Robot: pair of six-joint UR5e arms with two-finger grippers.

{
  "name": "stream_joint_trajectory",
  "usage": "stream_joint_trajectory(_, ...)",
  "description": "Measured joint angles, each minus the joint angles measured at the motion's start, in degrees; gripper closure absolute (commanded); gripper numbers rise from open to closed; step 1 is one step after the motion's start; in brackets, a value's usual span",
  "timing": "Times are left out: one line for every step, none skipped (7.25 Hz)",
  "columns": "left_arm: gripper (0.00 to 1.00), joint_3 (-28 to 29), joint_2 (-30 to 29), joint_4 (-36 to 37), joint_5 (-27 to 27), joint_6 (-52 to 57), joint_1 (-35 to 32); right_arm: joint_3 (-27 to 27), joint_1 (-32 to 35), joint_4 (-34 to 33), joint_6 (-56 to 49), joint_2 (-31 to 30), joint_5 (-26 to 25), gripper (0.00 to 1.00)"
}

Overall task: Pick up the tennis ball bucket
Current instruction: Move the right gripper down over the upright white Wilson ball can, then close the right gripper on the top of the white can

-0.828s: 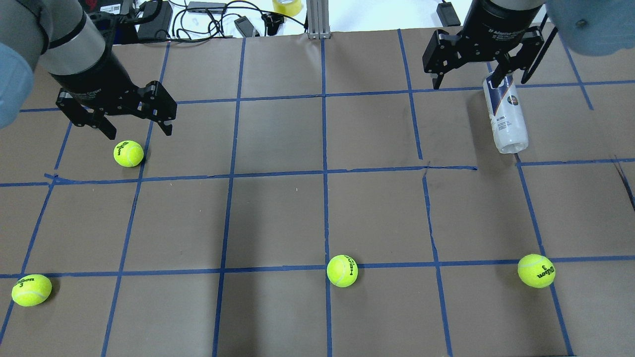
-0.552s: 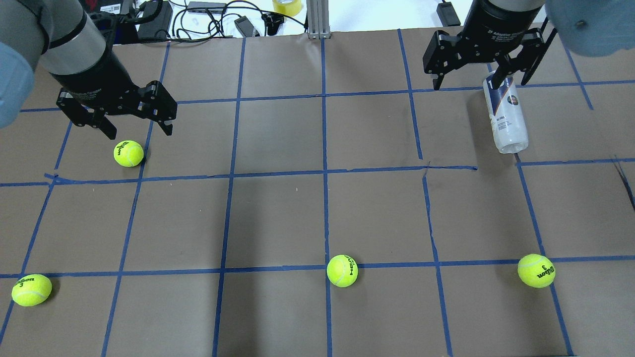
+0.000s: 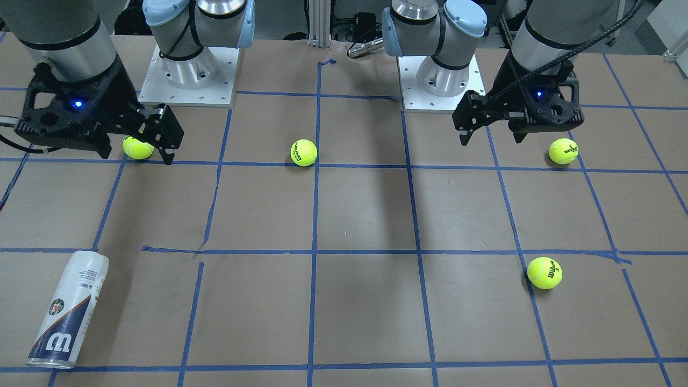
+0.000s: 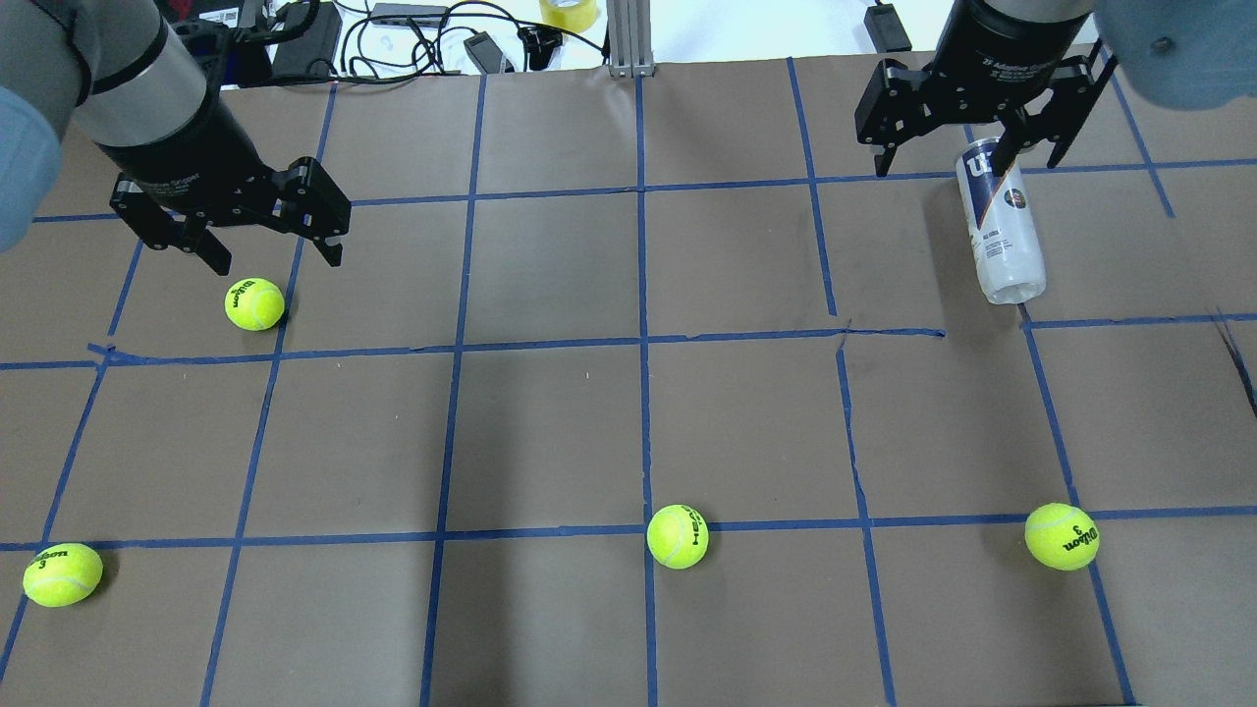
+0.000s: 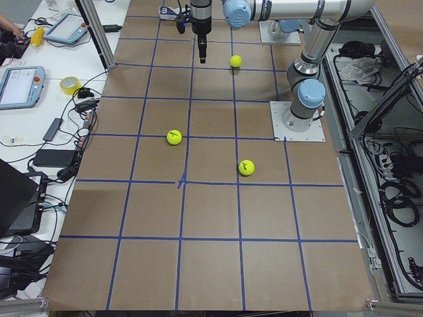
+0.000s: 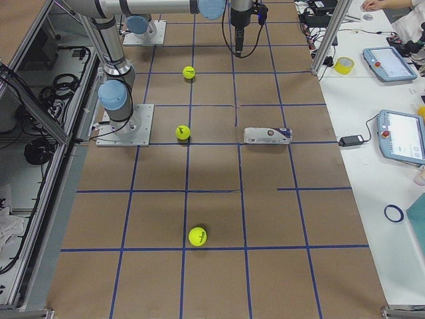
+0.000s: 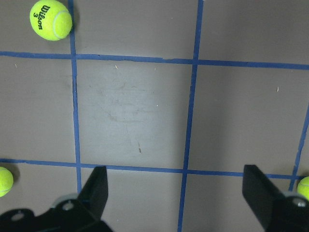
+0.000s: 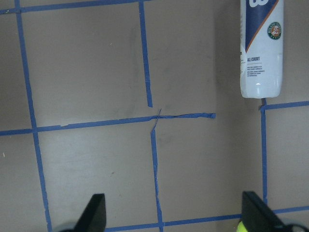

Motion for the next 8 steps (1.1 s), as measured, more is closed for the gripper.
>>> stream_joint_trajectory(0.00, -0.02, 0.12, -0.08, -0.04, -0.08, 0.04, -1.00, -2.01, -0.71, 0.80, 1.87, 0.02, 0.00)
stream_joint_trajectory(0.00, -0.09, 0.14, -0.10, -0.11, -0.17, 0.06, -3.00, -4.37, -2.87, 1.59, 6.13, -0.06, 0.00)
stream_joint_trajectory(0.00, -0.16, 0.13, -0.12, -0.12, -0.22, 0.07, -6.33, -6.59, -5.68, 1.75, 12.15, -0.33, 0.00)
stream_joint_trajectory(0.00, -0.18, 0.07, -0.13, -0.11, -0.23, 0.08, -9.83, -8.51, -8.56, 0.86, 18.21, -0.58, 0.00)
stream_joint_trajectory(0.00, -0.18, -0.04, -0.13, -0.10, -0.24, 0.08, -12.46, -10.74, -12.67, -0.98, 23.90, -0.48, 0.00)
stream_joint_trajectory(0.00, -0.17, -0.18, -0.16, 0.01, -0.24, 0.08, -13.85, -12.61, -17.13, -2.96, 28.40, -0.22, 0.00)
stream_joint_trajectory(0.00, -0.16, -0.23, -0.20, 0.19, -0.24, 0.08, -14.37, -13.61, -21.02, -5.02, 31.78, -0.05, 0.00)
stream_joint_trajectory(0.00, -0.16, -0.27, -0.22, 0.35, -0.24, 0.08, -14.42, -14.14, -23.12, -6.41, 34.09, 0.12, 0.00)
